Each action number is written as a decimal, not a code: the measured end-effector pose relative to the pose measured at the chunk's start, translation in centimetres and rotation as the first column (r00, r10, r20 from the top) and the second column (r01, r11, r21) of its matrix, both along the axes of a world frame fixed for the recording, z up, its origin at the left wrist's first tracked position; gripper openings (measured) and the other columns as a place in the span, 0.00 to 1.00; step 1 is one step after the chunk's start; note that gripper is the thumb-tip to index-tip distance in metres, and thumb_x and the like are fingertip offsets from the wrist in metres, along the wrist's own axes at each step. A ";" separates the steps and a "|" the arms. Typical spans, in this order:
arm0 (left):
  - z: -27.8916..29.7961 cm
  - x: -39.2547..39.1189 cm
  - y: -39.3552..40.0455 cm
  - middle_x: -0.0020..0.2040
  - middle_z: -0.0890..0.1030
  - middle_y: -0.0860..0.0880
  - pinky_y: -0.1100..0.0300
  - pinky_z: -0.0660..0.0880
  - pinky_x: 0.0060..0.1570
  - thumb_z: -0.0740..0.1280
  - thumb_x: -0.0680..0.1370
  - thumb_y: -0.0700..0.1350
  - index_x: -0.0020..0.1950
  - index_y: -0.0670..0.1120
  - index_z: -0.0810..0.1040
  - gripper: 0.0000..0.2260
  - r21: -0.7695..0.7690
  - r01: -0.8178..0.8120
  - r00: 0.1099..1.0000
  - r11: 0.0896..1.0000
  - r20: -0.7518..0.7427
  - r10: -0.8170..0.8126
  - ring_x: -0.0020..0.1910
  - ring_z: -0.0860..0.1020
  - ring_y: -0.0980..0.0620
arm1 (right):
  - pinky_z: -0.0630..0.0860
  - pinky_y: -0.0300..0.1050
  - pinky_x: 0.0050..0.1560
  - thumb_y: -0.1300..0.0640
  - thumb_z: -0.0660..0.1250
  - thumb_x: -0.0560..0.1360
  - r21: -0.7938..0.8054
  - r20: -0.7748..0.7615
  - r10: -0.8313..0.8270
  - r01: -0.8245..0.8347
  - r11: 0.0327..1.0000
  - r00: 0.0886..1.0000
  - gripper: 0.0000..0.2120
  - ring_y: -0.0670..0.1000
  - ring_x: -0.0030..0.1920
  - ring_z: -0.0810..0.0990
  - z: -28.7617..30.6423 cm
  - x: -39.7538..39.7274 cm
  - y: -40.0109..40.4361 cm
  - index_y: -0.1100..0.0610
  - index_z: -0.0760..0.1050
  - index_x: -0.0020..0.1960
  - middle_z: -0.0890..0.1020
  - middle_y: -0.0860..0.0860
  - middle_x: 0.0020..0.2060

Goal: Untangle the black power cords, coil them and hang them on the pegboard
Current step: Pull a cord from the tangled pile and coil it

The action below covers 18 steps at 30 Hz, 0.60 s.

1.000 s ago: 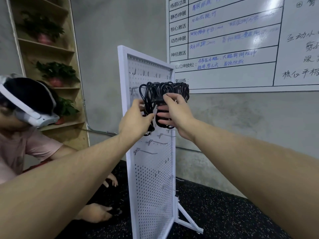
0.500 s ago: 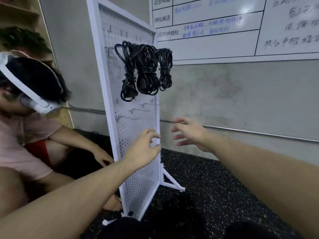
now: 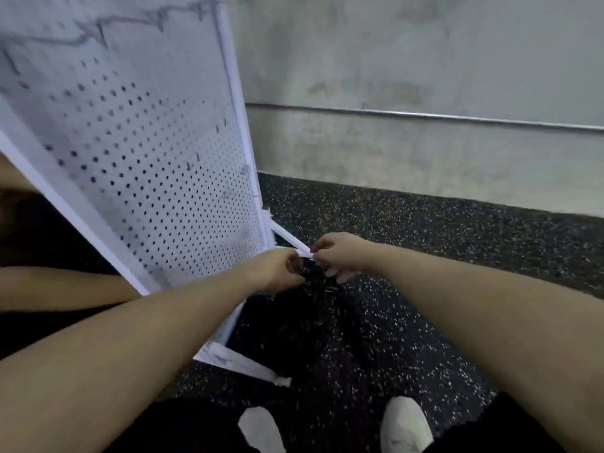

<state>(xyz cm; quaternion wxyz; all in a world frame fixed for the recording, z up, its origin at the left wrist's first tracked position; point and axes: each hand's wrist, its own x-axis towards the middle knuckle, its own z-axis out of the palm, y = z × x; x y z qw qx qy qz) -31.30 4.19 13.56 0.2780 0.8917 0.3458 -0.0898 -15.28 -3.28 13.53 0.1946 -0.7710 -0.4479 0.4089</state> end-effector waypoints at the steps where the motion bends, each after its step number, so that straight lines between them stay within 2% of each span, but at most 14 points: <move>1: -1.6 0.5 0.7 0.51 0.79 0.51 0.74 0.68 0.29 0.69 0.81 0.49 0.62 0.49 0.77 0.10 -0.019 0.002 1.000 1.000 -0.025 -0.003 0.36 0.74 0.59 | 0.84 0.52 0.45 0.56 0.63 0.82 -0.064 0.020 0.037 -0.035 0.997 0.999 0.12 0.53 0.44 0.80 -1.5 0.5 0.7 0.55 0.75 0.64 0.79 0.54 0.50; 4: -7.1 2.0 3.3 0.56 0.81 0.49 0.63 0.72 0.39 0.71 0.79 0.50 0.63 0.46 0.76 0.15 -0.059 -0.035 0.995 0.998 -0.099 0.029 0.41 0.76 0.55 | 0.82 0.48 0.42 0.54 0.63 0.82 -0.194 0.026 0.087 -0.081 0.978 0.996 0.12 0.52 0.44 0.80 -5.6 2.0 2.7 0.54 0.74 0.64 0.77 0.53 0.51; 8: -13.7 3.1 5.5 0.49 0.79 0.47 0.59 0.79 0.32 0.73 0.78 0.53 0.55 0.46 0.74 0.14 -0.176 -0.100 0.975 0.979 -0.215 0.061 0.38 0.79 0.52 | 0.83 0.55 0.50 0.54 0.63 0.82 -0.307 0.008 0.010 -0.007 0.952 1.000 0.10 0.54 0.45 0.80 -12.3 2.4 4.1 0.54 0.74 0.62 0.78 0.55 0.51; 11: -17.3 3.5 5.9 0.48 0.77 0.51 0.59 0.78 0.37 0.73 0.77 0.56 0.62 0.47 0.73 0.20 -0.258 -0.058 0.951 0.964 -0.307 -0.025 0.41 0.78 0.53 | 0.83 0.56 0.53 0.45 0.62 0.82 -0.432 -0.012 -0.029 0.021 0.902 0.999 0.20 0.58 0.50 0.84 -16.2 2.3 4.5 0.57 0.70 0.68 0.79 0.57 0.57; 13: -19.4 3.6 6.0 0.55 0.78 0.51 0.60 0.77 0.47 0.72 0.77 0.58 0.69 0.47 0.72 0.25 -0.293 0.001 0.934 0.956 -0.341 -0.105 0.49 0.78 0.53 | 0.83 0.58 0.53 0.40 0.62 0.81 -0.478 -0.019 -0.096 0.076 0.875 0.995 0.29 0.61 0.52 0.85 -18.2 2.4 4.9 0.58 0.63 0.74 0.79 0.60 0.59; 15: -20.9 3.8 5.9 0.67 0.76 0.49 0.57 0.75 0.62 0.72 0.77 0.59 0.75 0.47 0.70 0.30 -0.330 0.052 0.910 0.943 -0.372 -0.180 0.61 0.77 0.51 | 0.84 0.59 0.52 0.37 0.62 0.79 -0.528 -0.046 -0.156 0.108 0.842 0.987 0.36 0.60 0.51 0.85 -20.1 2.2 5.1 0.54 0.54 0.79 0.79 0.60 0.58; 18: -22.0 4.1 5.9 0.75 0.71 0.50 0.58 0.70 0.70 0.74 0.76 0.57 0.79 0.49 0.66 0.35 -0.366 0.082 0.899 0.927 -0.374 -0.227 0.71 0.72 0.50 | 0.84 0.57 0.52 0.35 0.63 0.78 -0.556 -0.096 -0.213 0.125 0.822 0.972 0.42 0.58 0.51 0.85 -22.4 1.7 5.1 0.51 0.46 0.82 0.78 0.59 0.61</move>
